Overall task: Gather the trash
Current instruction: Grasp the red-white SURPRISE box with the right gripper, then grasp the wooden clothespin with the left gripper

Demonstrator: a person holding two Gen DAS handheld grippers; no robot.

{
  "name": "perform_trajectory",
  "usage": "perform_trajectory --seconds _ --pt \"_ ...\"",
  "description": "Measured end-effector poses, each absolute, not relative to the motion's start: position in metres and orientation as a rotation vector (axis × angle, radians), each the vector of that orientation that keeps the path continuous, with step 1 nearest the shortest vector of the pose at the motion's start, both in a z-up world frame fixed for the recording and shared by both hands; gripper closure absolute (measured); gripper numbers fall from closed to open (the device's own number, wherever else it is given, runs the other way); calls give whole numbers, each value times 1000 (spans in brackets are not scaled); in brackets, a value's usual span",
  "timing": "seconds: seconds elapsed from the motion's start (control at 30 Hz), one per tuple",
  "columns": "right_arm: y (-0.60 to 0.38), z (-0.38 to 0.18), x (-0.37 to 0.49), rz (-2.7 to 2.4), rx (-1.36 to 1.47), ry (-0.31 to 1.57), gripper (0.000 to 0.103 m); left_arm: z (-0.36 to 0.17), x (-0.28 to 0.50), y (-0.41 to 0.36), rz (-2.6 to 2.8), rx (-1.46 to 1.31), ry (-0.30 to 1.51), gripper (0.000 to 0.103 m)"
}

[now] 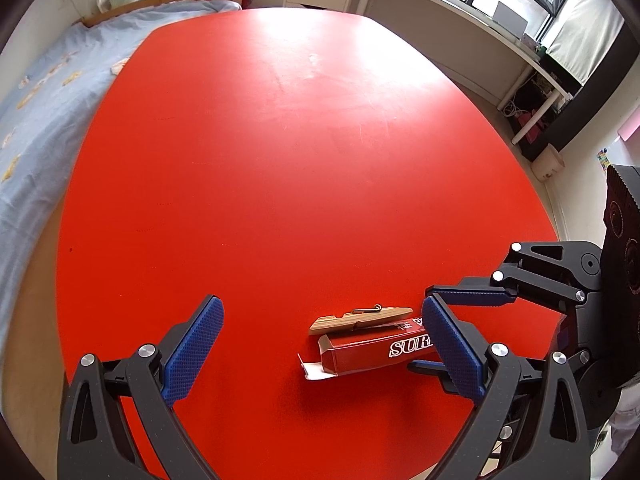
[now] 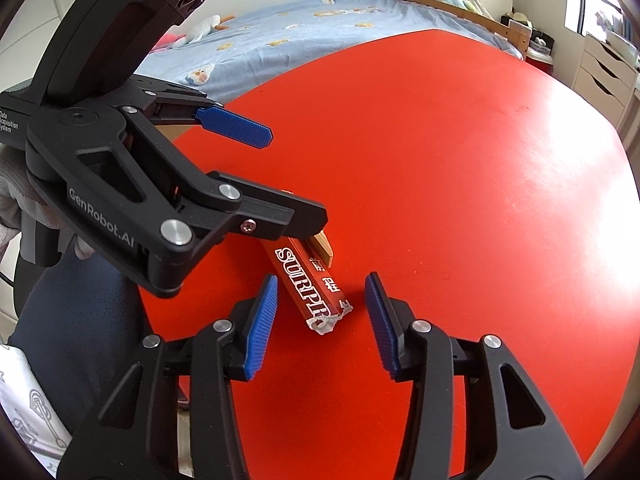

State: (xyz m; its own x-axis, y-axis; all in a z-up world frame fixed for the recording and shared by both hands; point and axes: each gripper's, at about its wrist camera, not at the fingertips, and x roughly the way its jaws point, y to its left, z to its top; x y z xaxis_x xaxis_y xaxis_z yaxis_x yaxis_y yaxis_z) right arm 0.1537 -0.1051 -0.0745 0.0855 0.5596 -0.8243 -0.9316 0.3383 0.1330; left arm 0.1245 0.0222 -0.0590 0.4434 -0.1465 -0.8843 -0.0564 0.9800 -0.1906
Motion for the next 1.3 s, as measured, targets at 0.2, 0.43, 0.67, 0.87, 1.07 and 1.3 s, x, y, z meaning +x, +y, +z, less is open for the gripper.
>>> perform_trajectory --seconds 0.2,0.43,0.67,0.87,1.07,1.3 --pt "-106 -74 151 1197 -492 933 74 -60 125 20 -61 -199 1118 8" --pt "-109 -75 149 1209 -495 941 90 -62 128 20 -67 -189 1121 8" --pt "-112 -76 147 1252 -486 961 90 -66 131 14 -74 -171 1125 8" --pt "-112 -77 149 1290 -460 992 90 -71 136 12 -92 -152 1129 8" --pt "-113 -77 154 1299 -447 1011 90 -77 141 7 -165 -58 1124 8" --pt "-110 -79 172 1307 -436 1025 90 -79 143 -2 -205 58 1104 8"
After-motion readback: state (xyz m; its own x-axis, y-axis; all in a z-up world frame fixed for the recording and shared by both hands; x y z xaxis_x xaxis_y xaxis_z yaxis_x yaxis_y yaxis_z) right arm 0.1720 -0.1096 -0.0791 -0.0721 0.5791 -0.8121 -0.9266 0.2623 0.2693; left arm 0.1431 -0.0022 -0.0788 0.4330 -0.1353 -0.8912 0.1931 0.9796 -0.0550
